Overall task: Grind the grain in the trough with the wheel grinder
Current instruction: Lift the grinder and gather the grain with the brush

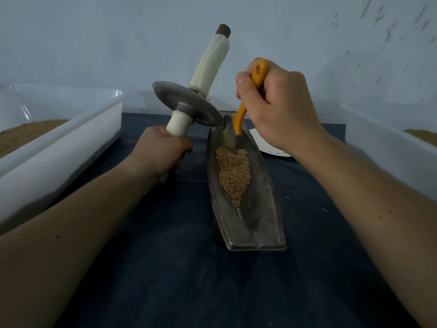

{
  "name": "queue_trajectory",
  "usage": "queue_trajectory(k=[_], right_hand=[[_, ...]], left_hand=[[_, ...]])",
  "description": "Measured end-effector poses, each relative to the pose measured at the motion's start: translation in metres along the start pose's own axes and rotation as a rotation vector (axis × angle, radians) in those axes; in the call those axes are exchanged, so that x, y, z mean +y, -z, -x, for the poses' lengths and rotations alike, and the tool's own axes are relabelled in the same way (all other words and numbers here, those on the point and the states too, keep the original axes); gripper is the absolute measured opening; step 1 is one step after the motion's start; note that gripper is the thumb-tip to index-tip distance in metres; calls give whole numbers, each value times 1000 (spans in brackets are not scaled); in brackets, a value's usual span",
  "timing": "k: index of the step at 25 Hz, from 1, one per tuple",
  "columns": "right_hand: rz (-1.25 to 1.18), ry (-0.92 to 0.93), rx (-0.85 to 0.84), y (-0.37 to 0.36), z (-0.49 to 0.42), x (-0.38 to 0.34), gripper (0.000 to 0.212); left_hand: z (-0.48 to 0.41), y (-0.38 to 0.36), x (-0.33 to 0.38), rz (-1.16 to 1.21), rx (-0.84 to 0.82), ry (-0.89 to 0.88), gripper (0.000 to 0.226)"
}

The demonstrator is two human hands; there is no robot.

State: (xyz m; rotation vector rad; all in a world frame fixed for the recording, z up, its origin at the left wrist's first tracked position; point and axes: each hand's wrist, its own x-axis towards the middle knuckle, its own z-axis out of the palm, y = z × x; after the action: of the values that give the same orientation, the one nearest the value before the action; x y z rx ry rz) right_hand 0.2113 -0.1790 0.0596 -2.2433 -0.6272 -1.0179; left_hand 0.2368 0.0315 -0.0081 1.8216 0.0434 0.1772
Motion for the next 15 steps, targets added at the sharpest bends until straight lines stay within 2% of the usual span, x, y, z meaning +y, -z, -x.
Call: queue_trajectory(k=[3,7,12,15], right_hand=[[-8,-27,26,2,-2,0,39],[-69,-61,193,11,-7,3,39],[-496,-406,309,31,-11,15,23],[-592,-507,172,42,2,19,21]], left_hand=[[-1,0,-1,-2,-2,0,18],[-1,0,-1,-3,-4,-7,15],[-1,0,-1,-8,-9,-8,11],[-1,0,-1,-15,-9,-10,11]])
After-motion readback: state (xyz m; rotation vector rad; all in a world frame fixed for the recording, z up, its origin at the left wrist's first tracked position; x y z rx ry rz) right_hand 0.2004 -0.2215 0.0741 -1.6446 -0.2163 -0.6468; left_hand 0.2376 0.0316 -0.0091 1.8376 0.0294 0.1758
